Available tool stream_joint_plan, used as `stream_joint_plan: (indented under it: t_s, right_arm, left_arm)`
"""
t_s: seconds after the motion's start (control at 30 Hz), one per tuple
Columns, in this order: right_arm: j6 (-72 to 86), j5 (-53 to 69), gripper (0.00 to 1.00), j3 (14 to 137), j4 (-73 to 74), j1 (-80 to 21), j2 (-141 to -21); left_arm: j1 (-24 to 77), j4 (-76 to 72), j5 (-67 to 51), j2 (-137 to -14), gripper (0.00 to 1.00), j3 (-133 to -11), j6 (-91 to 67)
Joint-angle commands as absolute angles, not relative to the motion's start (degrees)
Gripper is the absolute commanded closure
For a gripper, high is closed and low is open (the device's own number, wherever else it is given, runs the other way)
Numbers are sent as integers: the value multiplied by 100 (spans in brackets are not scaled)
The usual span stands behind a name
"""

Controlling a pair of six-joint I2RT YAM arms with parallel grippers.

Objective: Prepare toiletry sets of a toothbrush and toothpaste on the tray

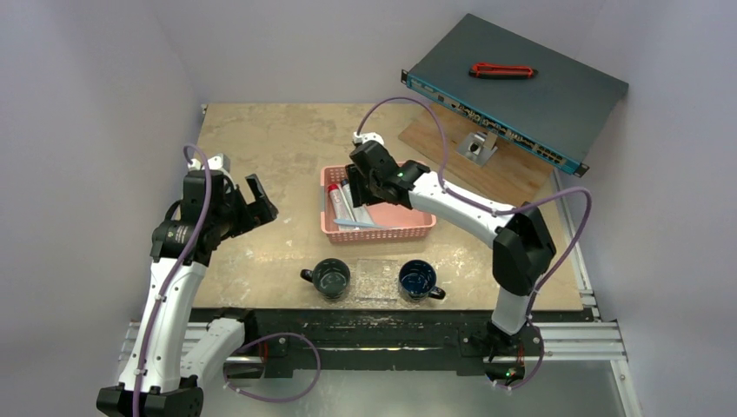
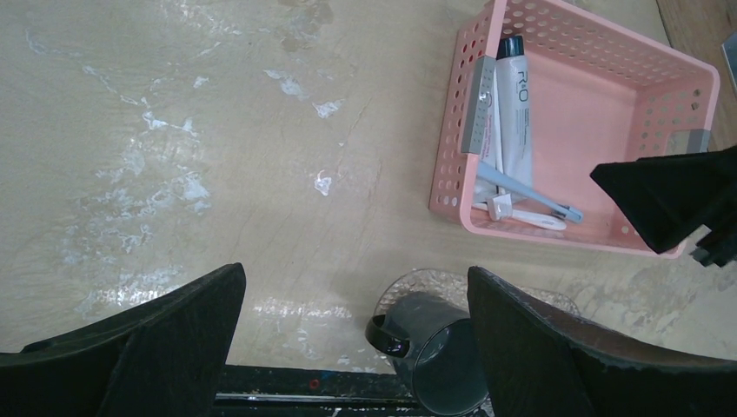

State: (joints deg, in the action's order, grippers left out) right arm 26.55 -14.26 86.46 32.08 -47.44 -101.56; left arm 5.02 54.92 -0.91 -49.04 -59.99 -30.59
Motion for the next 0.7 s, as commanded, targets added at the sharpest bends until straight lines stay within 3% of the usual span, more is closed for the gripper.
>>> stream_joint_plan:
  t_s: [0.0, 0.67]
  right_arm:
    - [2380, -1068, 42, 9057, 2976, -4656, -10519]
    - [2288, -1072, 48, 10036, 2885, -4339, -12240]
  left_arm:
    - [527, 5278, -198, -4926, 1, -6003, -2969]
    - [527, 5267, -258, -4957, 1, -6003, -2953]
